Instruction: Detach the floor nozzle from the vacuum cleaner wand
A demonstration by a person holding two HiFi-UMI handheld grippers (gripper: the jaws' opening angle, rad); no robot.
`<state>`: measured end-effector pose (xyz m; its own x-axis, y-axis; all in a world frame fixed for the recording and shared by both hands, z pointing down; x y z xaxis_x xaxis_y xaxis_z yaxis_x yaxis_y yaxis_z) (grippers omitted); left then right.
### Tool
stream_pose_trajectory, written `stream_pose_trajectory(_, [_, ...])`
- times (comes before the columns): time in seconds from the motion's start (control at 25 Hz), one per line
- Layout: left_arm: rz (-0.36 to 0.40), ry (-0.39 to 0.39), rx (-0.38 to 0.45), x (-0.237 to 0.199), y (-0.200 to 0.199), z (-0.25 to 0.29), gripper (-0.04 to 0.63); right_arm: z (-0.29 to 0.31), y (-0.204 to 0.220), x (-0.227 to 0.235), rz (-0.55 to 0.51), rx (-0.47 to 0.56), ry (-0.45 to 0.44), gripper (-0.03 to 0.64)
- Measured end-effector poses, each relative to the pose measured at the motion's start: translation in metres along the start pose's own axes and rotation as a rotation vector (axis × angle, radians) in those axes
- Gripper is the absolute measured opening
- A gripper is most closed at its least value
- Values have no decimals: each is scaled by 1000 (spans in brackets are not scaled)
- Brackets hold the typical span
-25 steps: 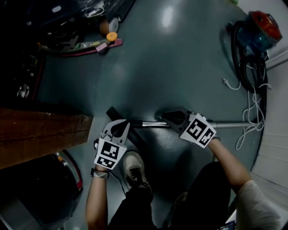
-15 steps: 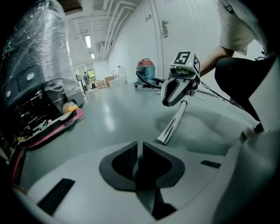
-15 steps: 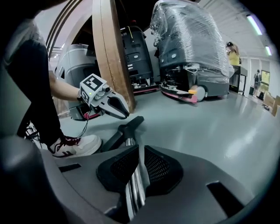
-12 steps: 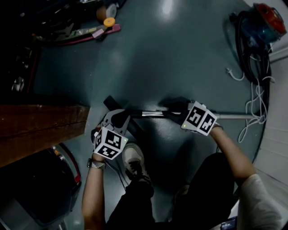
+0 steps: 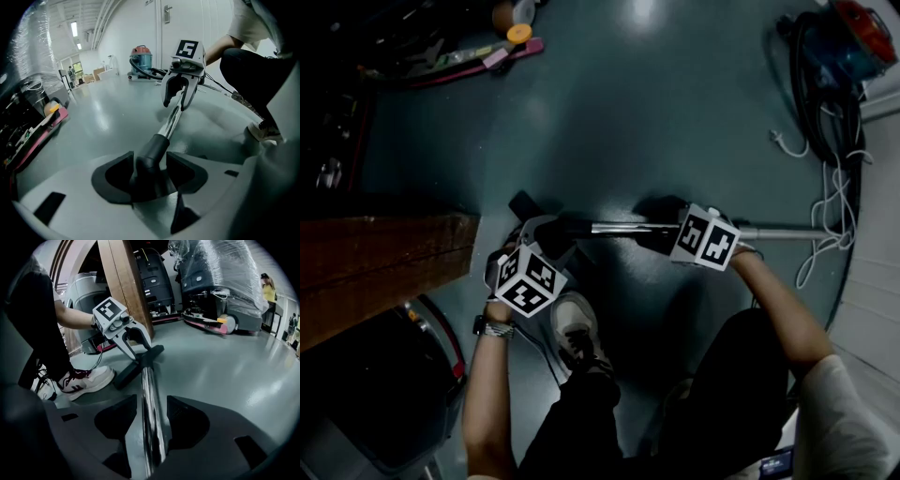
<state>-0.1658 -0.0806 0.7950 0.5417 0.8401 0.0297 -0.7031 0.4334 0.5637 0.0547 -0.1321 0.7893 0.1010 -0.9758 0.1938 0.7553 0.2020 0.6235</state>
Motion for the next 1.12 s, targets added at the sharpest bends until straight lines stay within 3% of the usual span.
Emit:
stream_pose_trajectory(0.24, [57,41,-72,-3,-4,15,241,12,22,2,-1,-86,-22,199])
stream_pose_trajectory(0.52, [160,83,-171,-7,-4,27,239,19,22,3,29,-74,-29,199])
stream_pose_trajectory(0.88, [77,84,-181,-5,-5,37,227,30,19,1,-4,-141,-20,170])
stream_pose_trajectory(1.12, [-23,106,-207,-6,-3,47,241,34,25,1,0,-154,-42,167])
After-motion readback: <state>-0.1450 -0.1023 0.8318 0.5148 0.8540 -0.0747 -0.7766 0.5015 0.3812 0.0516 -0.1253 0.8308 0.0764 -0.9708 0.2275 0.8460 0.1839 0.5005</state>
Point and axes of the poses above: the fingertips, and each gripper's own axes: z forward along the fingers, x to its right, y out of its underside, the point moved 9 cm from there along -z, backward along the fingers
